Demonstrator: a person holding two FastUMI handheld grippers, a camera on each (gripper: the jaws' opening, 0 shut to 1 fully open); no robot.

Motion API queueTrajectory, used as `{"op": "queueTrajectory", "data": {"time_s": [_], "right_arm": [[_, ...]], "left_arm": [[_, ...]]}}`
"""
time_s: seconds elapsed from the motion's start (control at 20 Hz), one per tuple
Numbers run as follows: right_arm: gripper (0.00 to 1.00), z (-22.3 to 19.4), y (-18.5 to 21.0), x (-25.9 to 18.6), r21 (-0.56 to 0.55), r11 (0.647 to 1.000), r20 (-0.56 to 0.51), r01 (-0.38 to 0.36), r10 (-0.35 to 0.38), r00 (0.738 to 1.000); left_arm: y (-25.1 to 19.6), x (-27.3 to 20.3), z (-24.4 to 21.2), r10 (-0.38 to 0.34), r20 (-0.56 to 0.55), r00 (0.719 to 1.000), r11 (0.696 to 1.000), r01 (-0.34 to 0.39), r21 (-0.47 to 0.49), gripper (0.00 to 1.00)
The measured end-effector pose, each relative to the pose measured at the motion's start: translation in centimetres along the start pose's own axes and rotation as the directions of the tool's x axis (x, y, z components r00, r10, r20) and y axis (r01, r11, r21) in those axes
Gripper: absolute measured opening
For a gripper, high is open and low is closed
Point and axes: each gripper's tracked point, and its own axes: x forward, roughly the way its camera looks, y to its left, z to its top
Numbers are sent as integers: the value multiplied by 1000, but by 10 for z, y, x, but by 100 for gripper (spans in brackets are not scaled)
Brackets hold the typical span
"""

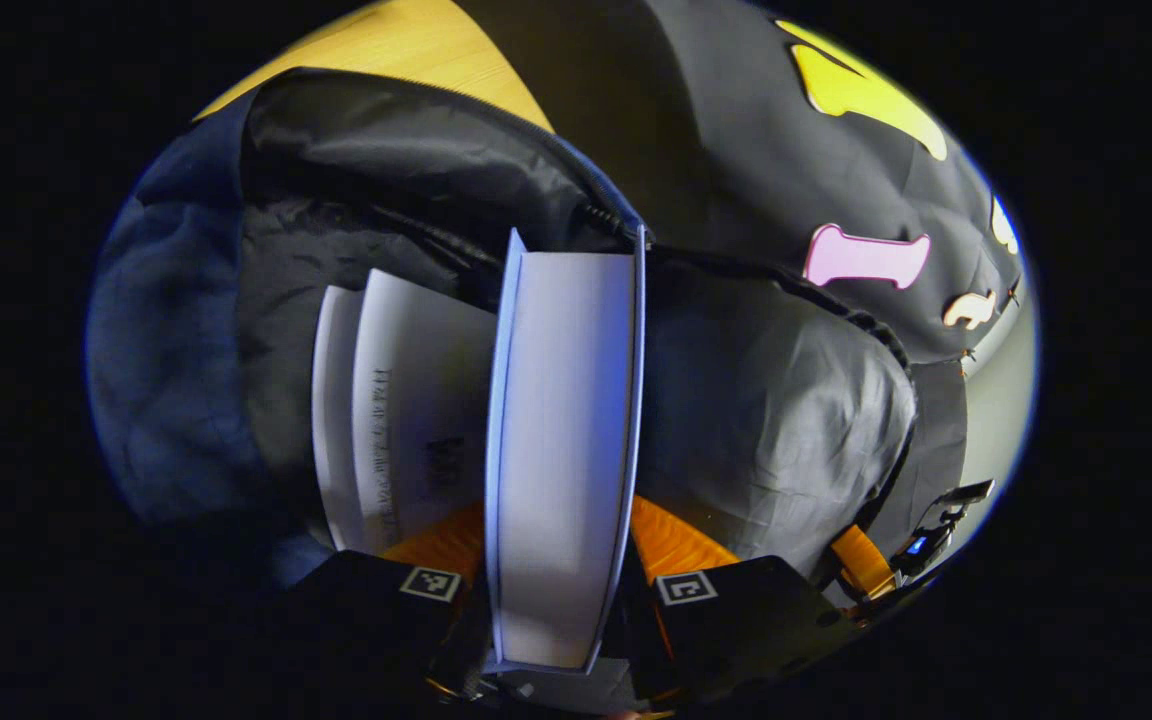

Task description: Open the schoolbag, grab two books from the bookshelf and put them into the schoolbag.

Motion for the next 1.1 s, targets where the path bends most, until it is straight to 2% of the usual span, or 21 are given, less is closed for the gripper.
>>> {"op": "queueTrajectory", "data": {"time_s": [0.05, 0.1, 0.2, 0.25, 0.3, 0.35, 0.55, 0.6, 0.65, 0.75, 0.85, 0.95, 1.1], "right_arm": [[0, -1, 1, 1, 0, 1000, -2, -2, 2, 1000], [0, -2, 2, 1, 4, 1000, -2, -5, 5, 1000], [0, -3, 1, 0, 4, 1000, 0, -5, 5, 1000], [0, -3, 1, 1, 5, 1000, 2, -5, 5, 1000], [0, -3, 2, 0, 8, 1000, 3, -6, 6, 1000], [0, -3, 2, 0, 8, 1000, 3, -8, 8, 1000], [0, -8, 8, -1, 9, 1000, 12, -16, 16, 1000], [0, -8, 10, -1, 9, 1000, 15, -19, 19, 1000], [0, -8, 12, 0, 10, 1000, 15, -25, 25, 1000], [0, -11, 16, 1, 14, 999, 18, -35, 34, 999], [0, -13, 20, 0, 14, 999, 22, -41, 41, 999], [0, -13, 24, -3, 16, 999, 29, -49, 49, 998], [0, -14, 33, -3, 23, 998, 39, -62, 61, 997]], "left_arm": [[4, -1, 1, 14, -11, 1000, 1000, -14, -11, 47], [10, 0, -1, 40, -23, 999, 999, -41, -14, 65], [12, -1, -5, 75, -44, 996, 997, -76, -24, 74], [12, -2, -6, 102, -50, 994, 994, -103, -27, 75], [15, -6, -6, 129, -53, 990, 991, -130, -28, 89], [16, -7, -6, 153, -56, 987, 987, -155, -34, 78], [26, -33, -9, 289, -58, 955, 956, -292, -37, 81], [26, -40, -8, 324, -54, 944, 945, -326, -23, 94], [25, -48, -6, 355, -44, 934, 935, -355, -3, 81], [17, -68, -2, 399, -10, 917, 915, -397, 70, 81], [13, -81, 7, 444, 42, 895, 880, -444, 167, 81], [8, -95, 16, 480, 102, 871, 833, -489, 259, 81], [-8, -125, 21, 505, 172, 846, 776, -533, 339, 81]]}}
